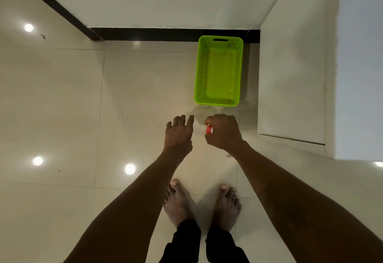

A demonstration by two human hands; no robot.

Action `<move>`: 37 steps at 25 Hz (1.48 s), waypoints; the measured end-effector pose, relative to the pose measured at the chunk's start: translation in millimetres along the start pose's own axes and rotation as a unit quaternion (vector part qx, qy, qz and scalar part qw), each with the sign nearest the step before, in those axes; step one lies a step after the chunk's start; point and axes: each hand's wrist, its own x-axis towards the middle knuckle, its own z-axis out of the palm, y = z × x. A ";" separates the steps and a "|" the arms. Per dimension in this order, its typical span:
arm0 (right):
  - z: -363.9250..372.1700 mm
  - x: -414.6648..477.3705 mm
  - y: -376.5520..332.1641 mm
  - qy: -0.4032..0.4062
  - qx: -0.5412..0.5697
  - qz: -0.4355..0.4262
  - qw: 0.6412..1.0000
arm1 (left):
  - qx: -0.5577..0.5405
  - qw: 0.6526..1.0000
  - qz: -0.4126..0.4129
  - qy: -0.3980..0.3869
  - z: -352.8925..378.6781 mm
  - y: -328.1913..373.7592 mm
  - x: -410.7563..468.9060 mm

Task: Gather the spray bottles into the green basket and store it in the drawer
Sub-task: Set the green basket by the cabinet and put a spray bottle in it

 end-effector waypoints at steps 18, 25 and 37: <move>-191.5 -25.4 -15.8 0.001 -0.110 -0.142 0.984 | -0.335 0.939 0.025 0.077 -151.0 44.2 4.1; -171.7 5.2 -3.5 0.048 -0.028 0.006 0.998 | -0.401 0.903 -0.115 0.105 -147.5 41.3 16.1; -129.9 42.8 22.7 0.037 -0.019 0.024 0.999 | -0.403 0.905 -0.114 0.077 -124.3 38.5 35.8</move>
